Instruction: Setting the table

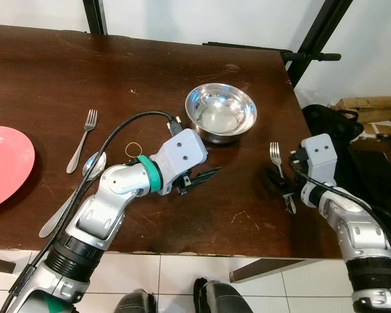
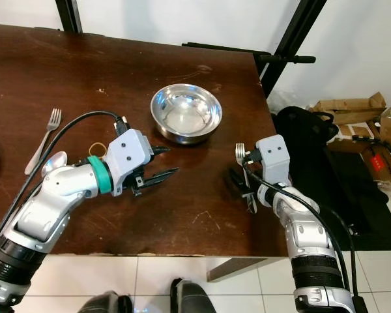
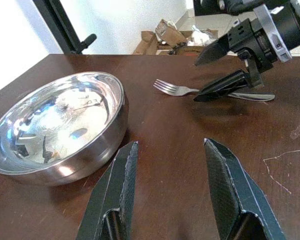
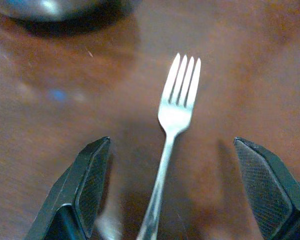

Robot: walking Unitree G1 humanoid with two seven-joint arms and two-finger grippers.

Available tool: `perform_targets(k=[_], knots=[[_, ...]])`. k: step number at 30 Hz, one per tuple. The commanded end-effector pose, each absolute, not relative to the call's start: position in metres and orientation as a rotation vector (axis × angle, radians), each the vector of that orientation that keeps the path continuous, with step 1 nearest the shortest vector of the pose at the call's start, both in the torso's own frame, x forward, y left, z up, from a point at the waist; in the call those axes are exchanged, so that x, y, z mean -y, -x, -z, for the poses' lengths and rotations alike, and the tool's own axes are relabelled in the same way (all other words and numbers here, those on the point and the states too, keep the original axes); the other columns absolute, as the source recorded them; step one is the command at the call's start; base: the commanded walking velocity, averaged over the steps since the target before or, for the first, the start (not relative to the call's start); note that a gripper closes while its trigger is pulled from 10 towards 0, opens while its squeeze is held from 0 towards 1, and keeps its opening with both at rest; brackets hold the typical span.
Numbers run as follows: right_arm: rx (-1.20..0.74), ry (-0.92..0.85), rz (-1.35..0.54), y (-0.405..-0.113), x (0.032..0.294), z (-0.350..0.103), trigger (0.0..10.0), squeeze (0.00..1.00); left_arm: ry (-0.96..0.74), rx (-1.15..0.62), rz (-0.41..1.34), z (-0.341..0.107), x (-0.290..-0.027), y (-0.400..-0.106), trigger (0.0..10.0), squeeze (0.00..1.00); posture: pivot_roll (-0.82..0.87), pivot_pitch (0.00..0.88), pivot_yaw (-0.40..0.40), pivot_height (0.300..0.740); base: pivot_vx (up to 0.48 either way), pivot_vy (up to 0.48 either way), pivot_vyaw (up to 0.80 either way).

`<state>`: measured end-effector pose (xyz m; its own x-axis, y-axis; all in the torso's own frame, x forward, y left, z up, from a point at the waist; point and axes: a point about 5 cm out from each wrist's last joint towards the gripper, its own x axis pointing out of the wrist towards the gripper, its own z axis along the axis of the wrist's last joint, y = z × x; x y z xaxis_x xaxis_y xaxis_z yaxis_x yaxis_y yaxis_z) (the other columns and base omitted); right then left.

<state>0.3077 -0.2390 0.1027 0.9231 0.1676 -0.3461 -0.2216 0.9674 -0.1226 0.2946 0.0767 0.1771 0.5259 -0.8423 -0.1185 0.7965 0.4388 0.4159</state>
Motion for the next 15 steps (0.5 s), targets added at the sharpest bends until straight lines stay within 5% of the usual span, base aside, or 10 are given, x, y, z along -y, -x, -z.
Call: perform_targets(k=[1, 8, 9, 10, 11, 15], knots=[[-0.409, 0.148, -0.17, -0.305, 0.242, -0.09, 10.0, 0.0, -0.469, 0.105, 1.036, -0.175, -0.074, -0.294, 10.0, 0.0, -0.07, 0.023, -0.018, 0.74, 0.0, 0.0, 0.0], [-0.46, 0.079, -0.249, -0.305, 0.225, -0.077, 10.0, 0.0, -0.47, 0.103, 1.036, -0.175, -0.075, -0.294, 10.0, 0.0, -0.06, 0.024, -0.017, 0.74, 0.0, 0.0, 0.0], [-0.472, 0.025, -0.317, -0.305, 0.212, -0.073, 4.5, 0.0, -0.472, 0.102, 1.034, -0.175, -0.075, -0.294, 10.0, 0.0, -0.06, 0.024, -0.017, 0.74, 0.0, 0.0, 0.0], [-0.472, 0.025, -0.317, -0.305, 0.212, -0.073, 4.5, 0.0, -0.472, 0.102, 1.034, -0.175, -0.075, -0.294, 10.0, 0.0, -0.06, 0.024, -0.017, 0.74, 0.0, 0.0, 0.0], [-0.474, -0.014, -0.385, -0.306, 0.199, -0.071, 0.7, 0.0, -0.474, 0.101, 1.033, -0.175, -0.076, -0.294, 10.0, 0.0, -0.06, 0.025, -0.016, 0.74, 0.0, 0.0, 0.0], [-0.468, -0.045, -0.443, -0.307, 0.187, -0.072, 0.0, 0.0, -0.474, 0.101, 1.031, -0.175, -0.076, -0.294, 10.0, 0.0, -0.06, 0.025, -0.017, 0.74, 0.0, 0.0, 0.0]])
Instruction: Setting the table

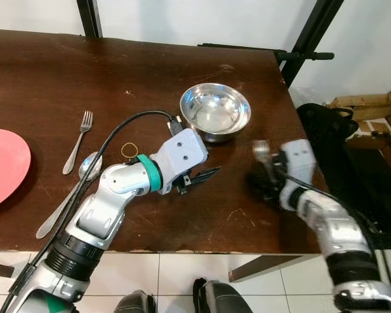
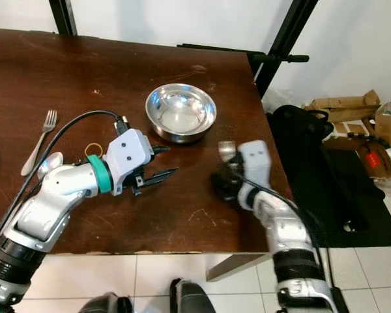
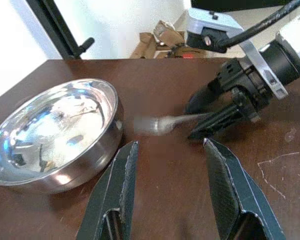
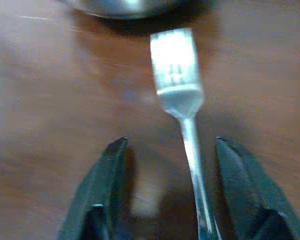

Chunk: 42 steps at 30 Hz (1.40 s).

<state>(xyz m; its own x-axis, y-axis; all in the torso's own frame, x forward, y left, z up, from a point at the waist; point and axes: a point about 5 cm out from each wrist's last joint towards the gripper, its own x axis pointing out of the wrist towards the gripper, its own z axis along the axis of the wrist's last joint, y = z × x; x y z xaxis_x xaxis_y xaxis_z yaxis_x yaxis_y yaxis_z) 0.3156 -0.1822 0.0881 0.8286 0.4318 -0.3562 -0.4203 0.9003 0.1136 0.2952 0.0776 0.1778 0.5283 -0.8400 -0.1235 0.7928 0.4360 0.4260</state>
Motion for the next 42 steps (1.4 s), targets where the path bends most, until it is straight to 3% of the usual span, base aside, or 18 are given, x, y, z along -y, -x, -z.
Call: perform_targets(k=[1, 6, 18, 19, 30, 31, 42], knots=[[-0.461, -0.059, -0.49, -0.309, 0.176, -0.073, 0.0, 0.0, -0.474, 0.101, 1.03, -0.175, -0.076, -0.294, 10.0, 0.0, -0.06, 0.025, -0.017, 0.74, 0.0, 0.0, 0.0], [-0.447, -0.039, -0.579, -0.311, 0.151, -0.076, 0.0, 0.0, -0.474, 0.1, 1.028, -0.175, -0.076, -0.294, 10.0, 0.0, -0.05, 0.026, -0.019, 0.74, 0.0, 0.0, 0.0], [-0.383, 0.085, -0.627, -0.315, 0.133, -0.084, 0.0, 0.0, -0.474, 0.101, 1.03, -0.175, -0.075, -0.294, 10.0, 0.0, -0.05, 0.027, -0.02, 0.74, 0.0, 0.0, 0.0], [-0.356, 0.132, -0.616, -0.316, 0.137, -0.087, 10.0, 0.0, -0.473, 0.101, 1.031, -0.175, -0.075, -0.294, 10.0, 0.0, -0.05, 0.027, -0.02, 0.74, 0.0, 0.0, 0.0], [-0.29, 0.222, -0.549, -0.322, 0.158, -0.102, 10.0, 0.0, -0.469, 0.103, 1.034, -0.174, -0.073, -0.294, 10.0, 0.0, -0.06, 0.011, -0.02, 0.74, 0.0, 0.0, 0.0], [-0.281, 0.232, -0.553, -0.322, 0.16, -0.104, 10.0, 1.0, -0.47, 0.104, 1.035, -0.174, -0.073, -0.295, 10.0, 0.0, -0.06, 0.006, -0.019, 0.74, 0.0, 0.0, 0.0], [-0.255, 0.225, -0.603, -0.319, 0.152, -0.105, 10.0, 1.0, -0.471, 0.11, 1.035, -0.175, -0.072, -0.296, 10.0, 0.0, -0.06, 0.0, -0.023, 0.74, 0.0, 0.0, 0.0]])
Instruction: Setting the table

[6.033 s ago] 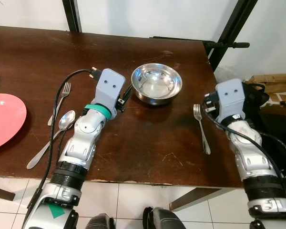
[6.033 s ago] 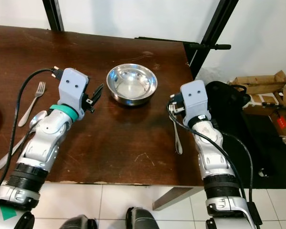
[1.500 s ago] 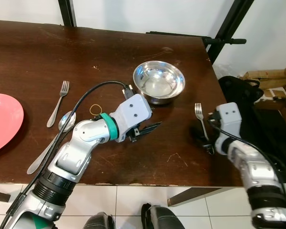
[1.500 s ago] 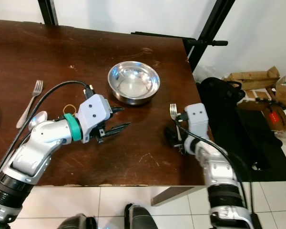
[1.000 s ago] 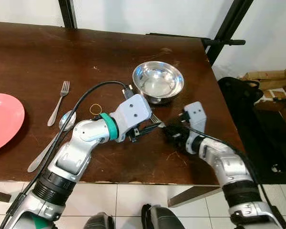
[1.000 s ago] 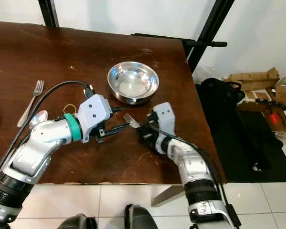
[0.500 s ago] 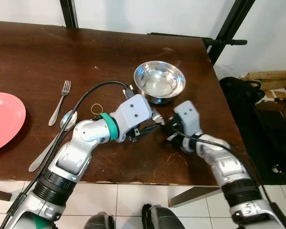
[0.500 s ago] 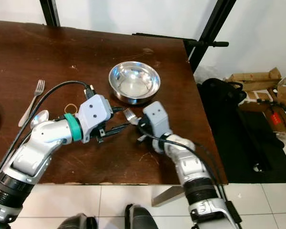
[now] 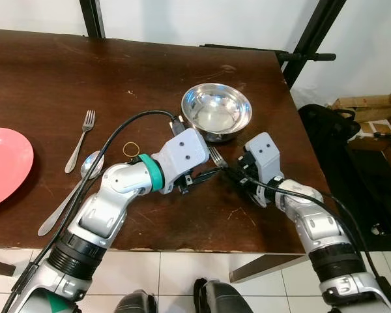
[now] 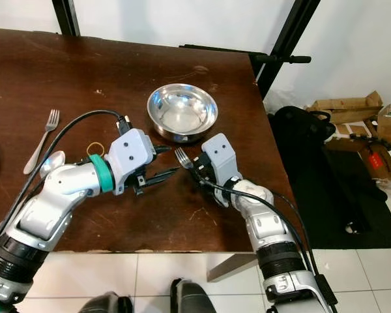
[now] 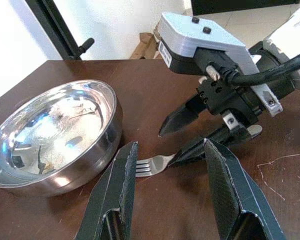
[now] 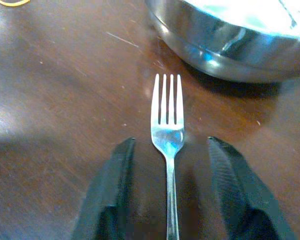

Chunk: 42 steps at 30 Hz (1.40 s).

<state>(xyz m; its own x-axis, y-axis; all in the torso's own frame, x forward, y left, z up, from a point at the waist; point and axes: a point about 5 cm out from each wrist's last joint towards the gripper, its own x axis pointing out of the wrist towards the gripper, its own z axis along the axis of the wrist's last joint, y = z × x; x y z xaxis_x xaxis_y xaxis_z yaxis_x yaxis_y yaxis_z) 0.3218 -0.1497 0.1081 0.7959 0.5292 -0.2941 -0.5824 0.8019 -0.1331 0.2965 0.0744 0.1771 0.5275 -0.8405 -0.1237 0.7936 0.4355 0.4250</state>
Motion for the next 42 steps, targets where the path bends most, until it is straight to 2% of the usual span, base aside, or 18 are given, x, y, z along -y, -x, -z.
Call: perform_targets(k=[1, 2, 3, 12, 19, 20, 21, 22, 42], knots=[[-0.258, 0.23, -0.604, -0.32, 0.152, -0.104, 10.0, 0.34, -0.471, 0.111, 1.035, -0.174, -0.071, -0.296, 10.0, 0.0, -0.06, 0.0, -0.024, 0.74, 0.0, 0.0, 0.0], [-0.258, 0.23, -0.604, -0.32, 0.152, -0.104, 10.0, 0.34, -0.471, 0.111, 1.035, -0.174, -0.071, -0.296, 10.0, 0.0, -0.06, 0.0, -0.024, 0.74, 0.0, 0.0, 0.0], [-0.26, 0.234, -0.603, -0.32, 0.152, -0.104, 10.0, 0.0, -0.472, 0.111, 1.035, -0.174, -0.071, -0.296, 10.0, 0.0, -0.06, 0.0, -0.024, 0.74, 0.0, 0.0, 0.0], [-0.316, 0.219, -0.569, -0.313, 0.166, -0.077, 10.0, 0.0, -0.473, 0.109, 1.03, -0.175, -0.073, -0.295, 10.0, 0.0, -0.05, 0.0, -0.024, 0.74, 0.0, 0.0, 0.0], [-0.398, 0.106, -0.589, -0.303, 0.173, -0.06, 10.0, 0.0, -0.476, 0.102, 1.032, -0.174, -0.075, -0.295, 10.0, 0.0, -0.05, 0.005, -0.017, 0.74, 0.0, 0.0, 0.0], [-0.409, 0.097, -0.593, -0.302, 0.174, -0.058, 4.2, 0.0, -0.476, 0.102, 1.032, -0.174, -0.075, -0.295, 10.0, 0.0, -0.05, 0.007, -0.016, 0.74, 0.0, 0.0, 0.0], [-0.415, 0.094, -0.595, -0.301, 0.174, -0.057, 4.2, 0.0, -0.475, 0.102, 1.033, -0.174, -0.075, -0.296, 10.0, 0.0, -0.05, 0.007, -0.016, 0.74, 0.0, 0.0, 0.0], [-0.415, 0.084, -0.604, -0.299, 0.173, -0.056, 0.0, 0.0, -0.474, 0.101, 1.032, -0.174, -0.074, -0.296, 10.0, 0.0, -0.05, 0.007, -0.016, 0.74, 0.0, 0.0, 0.0], [-0.29, 0.001, -0.612, -0.305, 0.163, -0.072, 0.0, 0.0, -0.474, 0.081, 1.032, -0.17, -0.077, -0.294, 10.0, 0.0, -0.05, 0.015, -0.009, 0.74, 0.0, 0.0, 0.0]])
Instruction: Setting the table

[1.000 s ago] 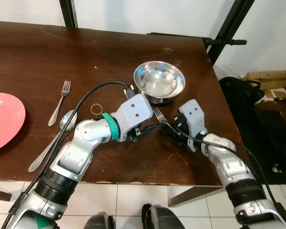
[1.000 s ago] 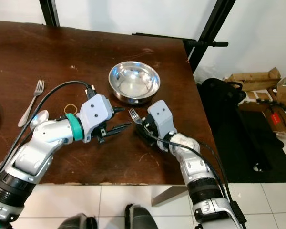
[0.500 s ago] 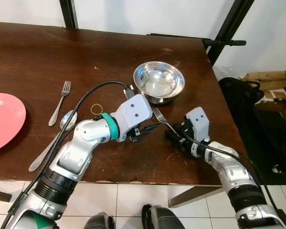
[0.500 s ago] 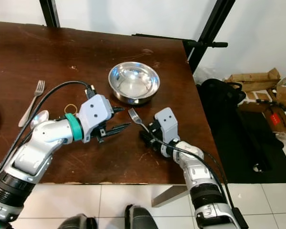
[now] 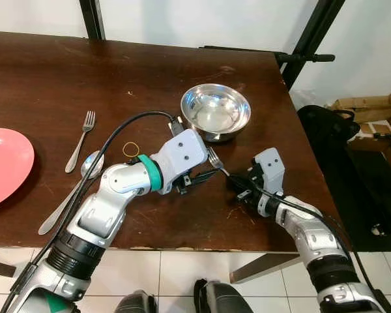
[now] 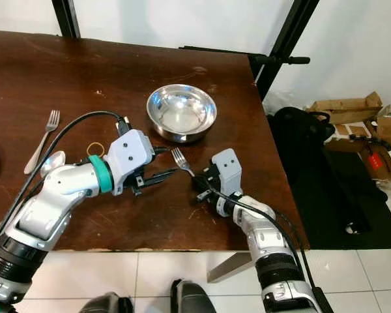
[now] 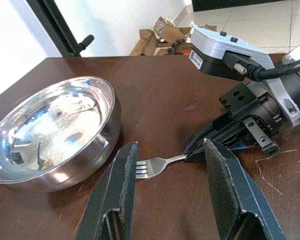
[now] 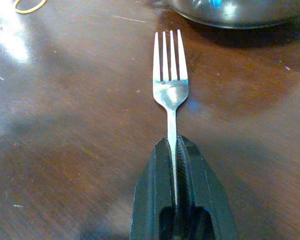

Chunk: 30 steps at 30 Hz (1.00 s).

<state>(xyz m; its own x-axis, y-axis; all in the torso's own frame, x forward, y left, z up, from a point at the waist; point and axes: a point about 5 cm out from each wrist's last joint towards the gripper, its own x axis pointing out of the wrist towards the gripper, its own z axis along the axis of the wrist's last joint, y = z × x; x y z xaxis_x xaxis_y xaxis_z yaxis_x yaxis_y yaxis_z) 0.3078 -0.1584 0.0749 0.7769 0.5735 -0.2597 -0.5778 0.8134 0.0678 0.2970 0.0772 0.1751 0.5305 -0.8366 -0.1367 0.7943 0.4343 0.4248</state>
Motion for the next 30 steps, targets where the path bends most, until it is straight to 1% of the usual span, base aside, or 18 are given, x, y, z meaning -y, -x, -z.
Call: perform_targets(k=[1, 5, 7, 10, 11, 12, 15, 17, 18, 19, 20, 23, 26, 27, 28, 29, 30], knots=[[-0.282, 0.001, -0.612, -0.305, 0.162, -0.073, 0.0, 0.0, -0.474, 0.079, 1.034, -0.17, -0.077, -0.294, 10.0, 0.0, -0.05, 0.015, -0.009, 0.74, 0.0, 0.0, 0.0], [-0.255, 0.002, -0.589, -0.308, 0.165, -0.078, 0.0, 0.0, -0.477, 0.061, 1.04, -0.167, -0.08, -0.292, 10.0, 0.0, -0.05, 0.016, -0.009, 0.74, 0.0, 0.0, 0.0], [-0.193, -0.005, -0.538, -0.315, 0.171, -0.091, 0.0, 0.0, -0.49, 0.03, 1.044, -0.164, -0.09, -0.288, 10.0, 0.0, -0.04, 0.018, -0.005, 0.74, 0.0, 0.0, 0.0], [-0.165, -0.007, -0.516, -0.318, 0.173, -0.097, 0.0, 0.0, -0.496, 0.018, 1.043, -0.163, -0.095, -0.287, 10.0, 0.0, -0.04, 0.018, -0.005, 0.74, 0.0, 0.0, 0.0], [-0.118, -0.014, -0.491, -0.322, 0.175, -0.108, 0.0, 0.0, -0.498, 0.005, 1.039, -0.164, -0.102, -0.285, 10.0, 0.0, -0.03, 0.018, -0.002, 0.74, 0.0, 0.0, 0.0], [-0.118, -0.014, -0.491, -0.322, 0.175, -0.108, 0.0, 0.0, -0.498, 0.005, 1.039, -0.164, -0.102, -0.285, 10.0, 0.0, -0.03, 0.018, -0.002, 0.74, 0.0, 0.0, 0.0], [0.016, -0.035, -0.423, -0.331, 0.18, -0.143, 0.0, 0.0, -0.474, -0.03, 1.02, -0.166, -0.12, -0.28, 10.0, 0.0, -0.03, 0.021, 0.001, 0.74, 0.0, 0.0, 0.0], [0.016, -0.035, -0.423, -0.331, 0.18, -0.143, 0.0, 0.0, -0.474, -0.03, 1.02, -0.166, -0.12, -0.28, 10.0, 0.0, -0.03, 0.021, 0.001, 0.74, 0.0, 0.0, 0.0], [0.041, -0.04, -0.404, -0.333, 0.181, -0.15, 0.0, 0.0, -0.45, -0.037, 1.007, -0.167, -0.124, -0.28, 10.0, 0.0, -0.03, 0.021, 0.001, 0.74, 0.0, 0.0, 0.0], [0.063, -0.037, -0.388, -0.333, 0.182, -0.156, 3.5, 0.0, -0.418, -0.035, 0.98, -0.171, -0.127, -0.28, 10.0, 0.0, -0.02, 0.02, 0.001, 0.74, 0.0, 0.0, 0.0], [0.081, -0.044, -0.358, -0.332, 0.184, -0.16, 10.0, 0.0, -0.37, -0.028, 0.928, -0.176, -0.129, -0.283, 10.0, 0.0, -0.02, 0.017, 0.002, 0.74, 0.0, 0.0, 0.0], [0.081, -0.044, -0.358, -0.332, 0.184, -0.16, 10.0, 0.0, -0.37, -0.028, 0.928, -0.176, -0.129, -0.283, 10.0, 0.0, -0.02, 0.017, 0.002, 0.74, 0.0, 0.0, 0.0], [0.105, -0.063, -0.296, -0.322, 0.186, -0.161, 10.0, 0.0, -0.268, -0.024, 0.766, -0.186, -0.132, -0.291, 10.0, 0.0, -0.01, 0.01, 0.003, 0.74, 0.0, 0.0, 0.0], [0.105, -0.063, -0.296, -0.322, 0.186, -0.161, 10.0, 0.0, -0.268, -0.024, 0.766, -0.186, -0.132, -0.291, 10.0, 0.0, -0.01, 0.01, 0.003, 0.74, 0.0, 0.0, 0.0], [0.109, -0.062, -0.271, -0.317, 0.187, -0.159, 10.0, 0.0, -0.248, -0.036, 0.69, -0.186, -0.133, -0.296, 10.0, 0.0, -0.02, 0.006, 0.007, 0.74, 0.0, 0.0, 0.0], [0.109, -0.062, -0.271, -0.317, 0.187, -0.159, 10.0, 0.0, -0.248, -0.036, 0.69, -0.186, -0.133, -0.296, 10.0, 0.0, -0.02, 0.006, 0.007, 0.74, 0.0, 0.0, 0.0], [0.111, -0.07, -0.24, -0.308, 0.185, -0.157, 10.0, 0.0, -0.211, -0.059, 0.55, -0.184, -0.137, -0.305, 10.0, 0.0, -0.03, 0.004, 0.009, 0.74, 0.0, 0.0, 0.0]])
